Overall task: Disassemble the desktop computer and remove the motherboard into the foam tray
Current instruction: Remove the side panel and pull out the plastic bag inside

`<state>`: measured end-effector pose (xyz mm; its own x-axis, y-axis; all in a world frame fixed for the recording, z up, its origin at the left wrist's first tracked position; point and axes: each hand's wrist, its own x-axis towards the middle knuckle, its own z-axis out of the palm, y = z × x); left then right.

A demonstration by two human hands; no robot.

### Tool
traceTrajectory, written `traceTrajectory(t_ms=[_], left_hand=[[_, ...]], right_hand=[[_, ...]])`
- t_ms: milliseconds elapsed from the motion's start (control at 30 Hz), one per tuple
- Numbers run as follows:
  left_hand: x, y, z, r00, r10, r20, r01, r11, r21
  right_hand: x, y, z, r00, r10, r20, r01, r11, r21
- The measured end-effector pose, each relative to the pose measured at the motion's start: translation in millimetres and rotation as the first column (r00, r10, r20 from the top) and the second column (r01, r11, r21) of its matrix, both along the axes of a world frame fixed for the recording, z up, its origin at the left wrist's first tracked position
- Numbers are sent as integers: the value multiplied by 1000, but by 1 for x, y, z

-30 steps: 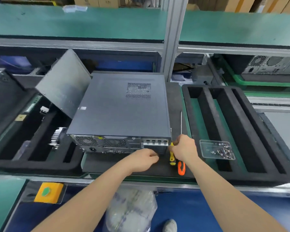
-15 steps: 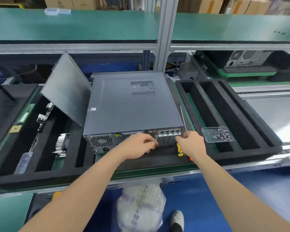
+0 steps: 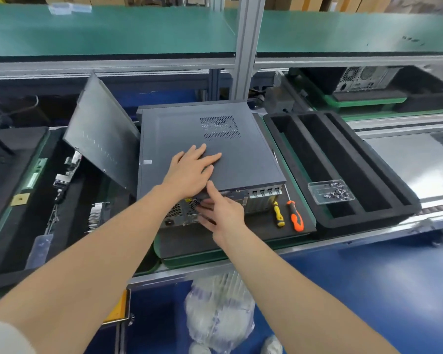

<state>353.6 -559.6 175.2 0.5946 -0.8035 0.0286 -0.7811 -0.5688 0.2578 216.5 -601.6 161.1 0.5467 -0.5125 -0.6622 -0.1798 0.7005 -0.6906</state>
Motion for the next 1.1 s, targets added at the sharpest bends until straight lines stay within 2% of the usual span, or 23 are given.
traceTrajectory(t_ms=[100, 200, 367, 533, 767, 867, 967, 1100], left_hand=[[0, 1, -6, 998, -20, 62, 18, 999, 37], [-2, 2, -7, 997, -11, 74, 8, 999, 32], [-8, 5, -9, 989, -15, 144, 9, 999, 42], [-14, 8, -10, 986, -13, 164, 4, 998, 56], [-28, 14, -13, 978, -5, 208, 0, 1000, 26], [-29, 14, -11, 982, -5, 188, 0, 1000, 29], [-30, 12, -4, 994, 17, 104, -17, 1000, -2], [-22, 5, 24, 998, 50, -38, -50, 999, 6]], right_hand=[[10, 14, -5, 987, -160, -1, 159, 984, -76], [15, 22, -7, 973, -228, 39, 231, 968, -103], [15, 25, -9, 952, -282, 116, 282, 959, 10], [14, 26, -13, 946, -301, 122, 299, 954, 34], [6, 28, -22, 924, -323, 204, 315, 946, 75], [3, 24, -27, 949, -261, 179, 267, 964, -9], [0, 19, -24, 969, -214, 120, 222, 973, -57], [-2, 19, -4, 956, -231, 183, 243, 969, -47]])
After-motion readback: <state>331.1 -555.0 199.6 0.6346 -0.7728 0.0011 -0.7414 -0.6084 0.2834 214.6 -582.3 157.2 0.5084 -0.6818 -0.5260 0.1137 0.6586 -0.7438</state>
